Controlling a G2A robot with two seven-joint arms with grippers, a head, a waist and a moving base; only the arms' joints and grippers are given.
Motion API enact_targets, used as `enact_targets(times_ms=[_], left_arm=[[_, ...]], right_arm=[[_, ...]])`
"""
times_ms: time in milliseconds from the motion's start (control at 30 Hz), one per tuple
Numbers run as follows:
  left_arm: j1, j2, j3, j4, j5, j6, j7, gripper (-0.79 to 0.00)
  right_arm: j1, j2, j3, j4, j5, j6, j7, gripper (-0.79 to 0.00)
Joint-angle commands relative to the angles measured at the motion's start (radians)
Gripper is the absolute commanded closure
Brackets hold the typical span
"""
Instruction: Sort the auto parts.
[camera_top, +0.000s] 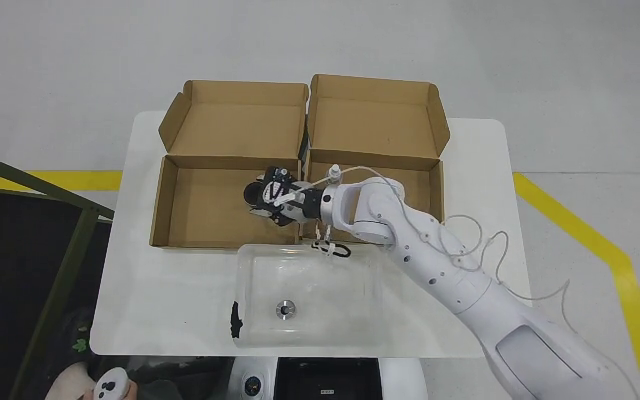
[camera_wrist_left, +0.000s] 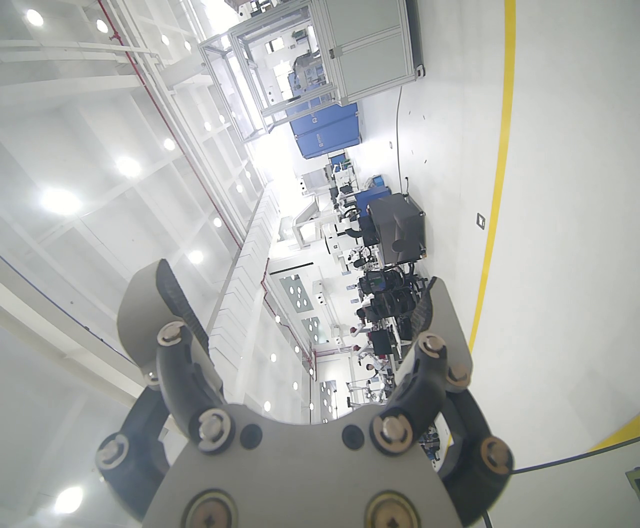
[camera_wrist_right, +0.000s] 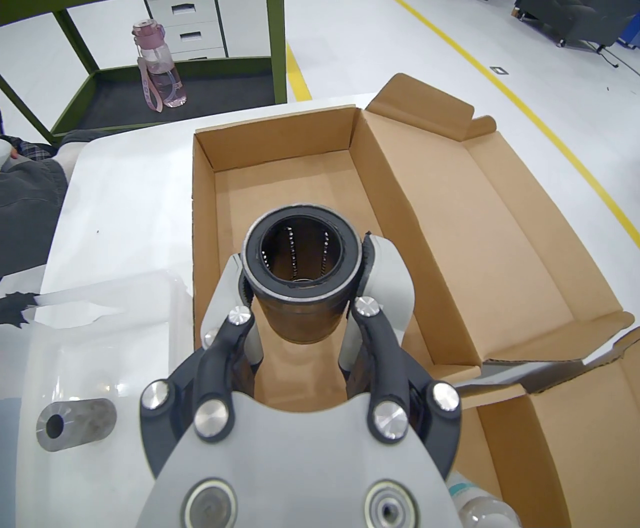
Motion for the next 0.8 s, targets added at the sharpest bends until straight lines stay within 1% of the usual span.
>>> enact_targets(times_ms=[0, 267, 467, 767], left_arm=[[0.0, 0.0, 0.0, 0.0, 0.0, 0.0, 0.0, -0.785], [0.0, 0.0, 0.0, 0.0, 0.0, 0.0, 0.0, -0.785], [0.0, 0.0, 0.0, 0.0, 0.0, 0.0, 0.0, -0.785], [0.0, 0.0, 0.0, 0.0, 0.0, 0.0, 0.0, -0.785]], right_arm=[[0.011, -0.007, -0.007, 0.025, -0.007, 0.006, -0.005, 0.0], [0.045, -0.035, -0.028, 0.11, -0.039, 0.043, -0.013, 0.0], [0.071, -0.057, -0.052, 0.154, -0.104, 0.092, 0.007, 0.0], [0.088, -0.084, -0.065, 0.22, -0.124, 0.099, -0.01, 0.0]])
